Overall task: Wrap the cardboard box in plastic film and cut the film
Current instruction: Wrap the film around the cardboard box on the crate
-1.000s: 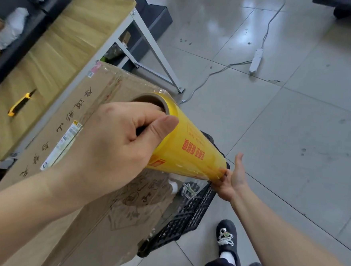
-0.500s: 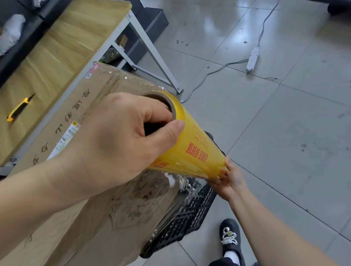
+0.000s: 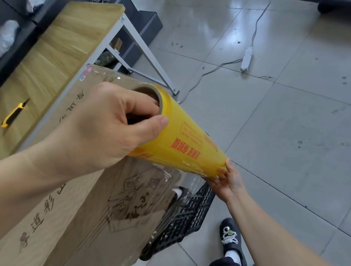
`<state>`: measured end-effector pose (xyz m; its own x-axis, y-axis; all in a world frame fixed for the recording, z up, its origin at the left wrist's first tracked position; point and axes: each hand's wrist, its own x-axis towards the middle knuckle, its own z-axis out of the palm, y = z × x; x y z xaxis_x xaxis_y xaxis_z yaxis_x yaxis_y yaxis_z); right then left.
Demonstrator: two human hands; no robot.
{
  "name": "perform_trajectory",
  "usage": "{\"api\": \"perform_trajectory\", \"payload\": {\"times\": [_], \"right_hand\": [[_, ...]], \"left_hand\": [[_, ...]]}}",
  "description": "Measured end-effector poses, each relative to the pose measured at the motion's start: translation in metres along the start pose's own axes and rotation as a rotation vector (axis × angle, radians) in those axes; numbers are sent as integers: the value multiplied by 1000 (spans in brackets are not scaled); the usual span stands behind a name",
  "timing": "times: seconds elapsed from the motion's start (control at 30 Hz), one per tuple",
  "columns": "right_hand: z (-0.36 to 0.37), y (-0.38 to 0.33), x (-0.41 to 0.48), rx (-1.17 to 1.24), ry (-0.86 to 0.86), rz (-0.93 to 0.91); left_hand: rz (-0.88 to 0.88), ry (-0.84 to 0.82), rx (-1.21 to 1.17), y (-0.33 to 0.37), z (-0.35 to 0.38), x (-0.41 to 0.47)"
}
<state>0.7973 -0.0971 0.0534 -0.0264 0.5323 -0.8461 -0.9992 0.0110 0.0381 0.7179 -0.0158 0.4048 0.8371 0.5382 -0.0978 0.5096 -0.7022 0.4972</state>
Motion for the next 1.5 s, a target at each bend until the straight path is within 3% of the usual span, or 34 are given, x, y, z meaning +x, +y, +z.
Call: {"api": "perform_trajectory", "payload": {"times": [0.23, 0.47, 0.6, 0.9, 1.0, 1.13, 1.27, 1.5], "right_hand": [[7, -1, 5, 46, -64, 4], [4, 4, 12, -110, 26, -15], [3, -1, 10, -64, 29, -8], [-3, -2, 4, 10, 49, 14], [-5, -3, 1, 1, 27, 7], [-6, -4, -3, 1, 18, -10], [-4, -5, -7, 3, 14, -12], [-1, -5, -5, 30, 18, 15]], "left_hand": [[39, -68, 1, -5, -9, 1], [53, -108, 42, -7, -9, 12], [28, -178, -14, -8, -14, 15], [114, -111, 260, -3, -11, 14], [68, -18, 345, -5, -15, 13], [-5, -69, 375, -7, -16, 5], [-116, -182, 332, -3, -18, 3], [-42, -179, 142, 8, -15, 8]]}}
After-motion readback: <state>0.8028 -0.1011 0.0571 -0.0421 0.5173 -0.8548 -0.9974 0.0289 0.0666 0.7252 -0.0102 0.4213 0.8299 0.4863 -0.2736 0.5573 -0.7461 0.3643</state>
